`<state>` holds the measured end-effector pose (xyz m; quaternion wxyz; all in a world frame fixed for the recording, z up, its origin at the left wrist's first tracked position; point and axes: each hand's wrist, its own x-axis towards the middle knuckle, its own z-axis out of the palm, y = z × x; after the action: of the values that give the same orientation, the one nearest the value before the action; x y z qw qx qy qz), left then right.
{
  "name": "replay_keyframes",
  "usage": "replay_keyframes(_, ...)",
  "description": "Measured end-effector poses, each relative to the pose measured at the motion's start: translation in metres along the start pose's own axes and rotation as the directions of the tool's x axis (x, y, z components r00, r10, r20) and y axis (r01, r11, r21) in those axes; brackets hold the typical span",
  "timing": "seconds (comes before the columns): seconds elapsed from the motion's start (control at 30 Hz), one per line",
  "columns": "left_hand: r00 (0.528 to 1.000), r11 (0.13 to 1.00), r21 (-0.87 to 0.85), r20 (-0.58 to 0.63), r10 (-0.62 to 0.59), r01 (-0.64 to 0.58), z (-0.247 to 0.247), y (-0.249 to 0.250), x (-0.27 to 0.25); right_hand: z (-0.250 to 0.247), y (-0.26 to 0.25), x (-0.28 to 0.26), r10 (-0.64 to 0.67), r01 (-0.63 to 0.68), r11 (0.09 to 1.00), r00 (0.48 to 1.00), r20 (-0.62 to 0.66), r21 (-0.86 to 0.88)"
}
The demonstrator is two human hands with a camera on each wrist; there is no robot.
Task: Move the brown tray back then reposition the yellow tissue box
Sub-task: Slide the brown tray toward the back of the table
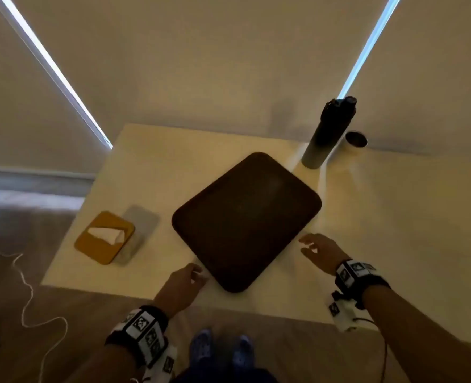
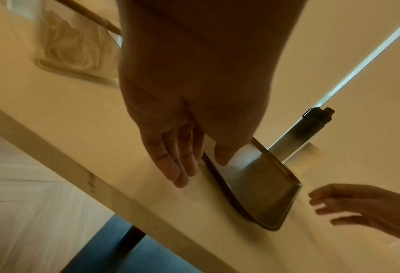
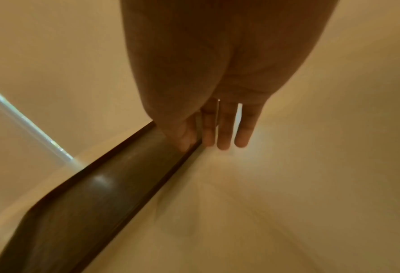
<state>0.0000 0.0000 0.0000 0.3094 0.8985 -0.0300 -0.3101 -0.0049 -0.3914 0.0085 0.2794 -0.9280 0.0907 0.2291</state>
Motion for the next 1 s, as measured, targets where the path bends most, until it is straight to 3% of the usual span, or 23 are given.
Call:
replay_keyframes(0.17, 0.990, 0.979, -0.154, -0.021, -0.139, 0.134, 0.026, 0.008, 0.017, -0.011, 0.011, 0.044, -0.135, 0.112, 0.984, 0.976, -0.171, -0.141)
replay_keyframes(0.33, 0.967, 0.951, -0.238, -0.116, -0.227, 0.195, 0.043, 0.009, 0.024, -0.017, 0.020, 0.059, -0.315, 0.273, 0.907, 0.945, -0.084, -0.321)
replay_keyframes(0.5, 0.938, 0.906, -0.343, -0.149, -0.314, 0.249, 0.046, 0.013, 0.028, -0.019, 0.023, 0.064, -0.518, 0.440, 0.796, 0.851, -0.089, -0.416)
replay_keyframes(0.73, 0.935, 0.928, -0.279, -0.183, -0.305, 0.249, -0.001, 0.013, 0.052, 0.002, 0.018, 0.066, -0.534, 0.452, 0.809, 0.833, -0.147, -0.376)
replay_keyframes(0.93, 0.926, 0.961, -0.173, -0.274, -0.258, 0.217, -0.045, 0.013, 0.089, 0.033, -0.009, 0.064, -0.418, 0.333, 0.886, 0.875, -0.244, -0.323)
replay_keyframes(1.0, 0.922, 0.982, -0.069, -0.337, -0.191, 0.178, -0.050, 0.015, 0.096, 0.043, -0.021, 0.063, -0.378, 0.290, 0.904, 0.885, -0.270, -0.314)
